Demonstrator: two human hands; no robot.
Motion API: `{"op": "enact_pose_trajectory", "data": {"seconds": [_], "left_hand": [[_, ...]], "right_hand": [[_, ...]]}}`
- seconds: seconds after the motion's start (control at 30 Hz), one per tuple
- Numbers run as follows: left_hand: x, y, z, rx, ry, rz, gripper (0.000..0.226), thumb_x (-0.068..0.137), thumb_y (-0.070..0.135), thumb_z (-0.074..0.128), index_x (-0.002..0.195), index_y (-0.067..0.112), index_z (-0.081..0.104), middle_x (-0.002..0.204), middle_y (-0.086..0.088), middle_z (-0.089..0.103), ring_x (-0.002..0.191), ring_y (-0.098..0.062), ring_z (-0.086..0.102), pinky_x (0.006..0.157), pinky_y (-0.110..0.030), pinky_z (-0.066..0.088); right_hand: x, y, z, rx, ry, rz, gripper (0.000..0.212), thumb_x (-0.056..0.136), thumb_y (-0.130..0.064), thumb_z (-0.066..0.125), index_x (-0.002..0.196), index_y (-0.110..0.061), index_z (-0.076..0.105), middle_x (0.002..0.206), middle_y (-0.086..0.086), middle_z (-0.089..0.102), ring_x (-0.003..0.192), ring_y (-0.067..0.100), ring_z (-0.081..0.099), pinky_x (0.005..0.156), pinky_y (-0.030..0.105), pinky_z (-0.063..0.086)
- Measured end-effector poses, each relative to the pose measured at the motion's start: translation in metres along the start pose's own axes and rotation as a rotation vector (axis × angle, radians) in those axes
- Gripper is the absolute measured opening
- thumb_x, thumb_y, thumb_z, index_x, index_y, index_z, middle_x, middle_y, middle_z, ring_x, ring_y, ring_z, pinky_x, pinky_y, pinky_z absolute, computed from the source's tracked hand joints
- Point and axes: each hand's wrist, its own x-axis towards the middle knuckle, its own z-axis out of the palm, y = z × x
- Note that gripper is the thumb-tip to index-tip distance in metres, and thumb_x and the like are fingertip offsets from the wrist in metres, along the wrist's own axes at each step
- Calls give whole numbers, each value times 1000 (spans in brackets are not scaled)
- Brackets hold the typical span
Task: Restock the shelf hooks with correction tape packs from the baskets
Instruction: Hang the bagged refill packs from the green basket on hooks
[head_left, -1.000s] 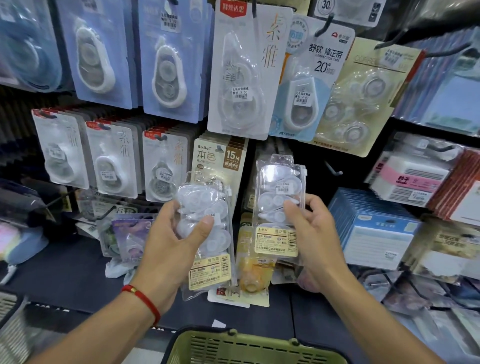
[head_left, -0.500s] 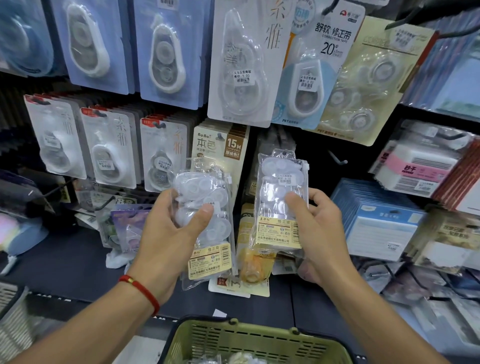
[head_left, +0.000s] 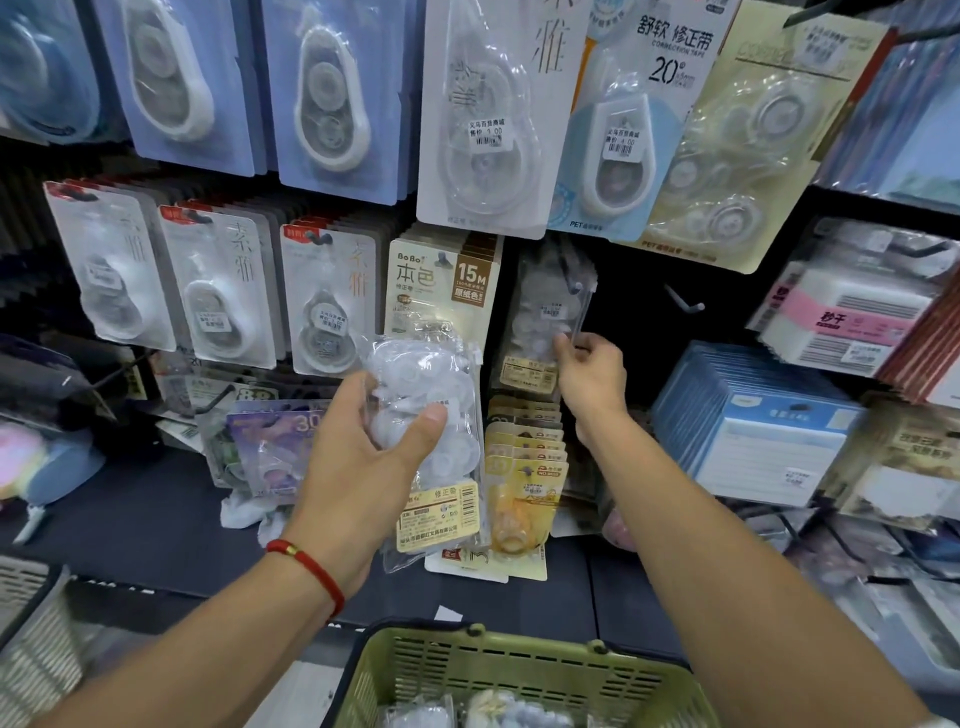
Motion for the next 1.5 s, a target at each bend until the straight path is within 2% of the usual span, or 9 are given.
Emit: {"op": "enact_pose_trajectory", "data": {"seconds": [0.17,0.33,0.43,0.67,0.8,0.93,1.13,1.37,1.5], "left_hand": [[-1,0,-4,-4,-21,7,28,93,16,76,118,24,65,114,8,78,109,-13,75,101,-47,57],[1,2,-5,-42,-30,23,35,90,19,76,123,23,64,117,8,78,111,-12,74,99,-43,57],[0,1,-4,-28,-43,25,36,87,24,77,121,24,64,116,9,78,111,-10,74,100,-41,57],[-3,0,-5,-3,-58,12,33,91,23,78,120,27,64,117,9,78,110,-12,74,100,-46,58],[-4,2,-4,-12,-61,3,32,91,18,78,120,24,64,116,8,78,110,-12,74,101,-46,58],[-5,1,-3,-61,-73,4,46,77,28,83,119,24,66,115,4,79,109,-17,75,95,-43,61],[-6,0,4,-119,-108,8,62,68,26,89,125,20,65,115,-4,80,107,-26,77,88,-45,63],[-1,-4,1,-70,-4,6,23,92,23,79,110,34,70,106,8,81,101,-12,77,90,-35,59],[2,-7,-5,-63,-2,-16,24,96,11,73,108,32,70,106,4,80,101,-17,77,94,-41,59]], "right_hand": [[4,2,0,-210,128,-70,45,102,-42,65,129,-6,60,119,15,68,112,34,66,90,40,52],[-19,18,-10,-784,114,-792,58,96,-18,66,150,-9,47,152,19,46,139,36,47,107,49,46],[-11,17,-13,-1142,-63,-768,91,92,-27,63,168,-20,15,176,9,8,161,33,13,122,55,32],[6,9,-17,-1294,-166,-645,89,95,-25,60,168,-27,11,174,-4,-23,160,29,10,118,54,38],[-8,-5,-22,-1130,-253,-610,72,96,-19,59,162,-21,31,174,8,16,150,33,36,107,51,50],[-59,-14,-31,-410,-172,-491,22,101,-32,59,118,-23,70,110,-4,70,98,19,69,87,40,58],[-136,-25,-42,35,-521,-347,25,94,-53,68,97,-29,75,94,-1,78,85,27,74,76,46,62],[-121,-29,-60,288,-279,-206,48,93,-47,65,99,-1,55,87,22,65,78,28,59,70,61,50],[-102,-33,-72,274,-170,-164,29,103,-42,64,102,-13,67,94,19,77,84,30,73,80,57,59]]}}
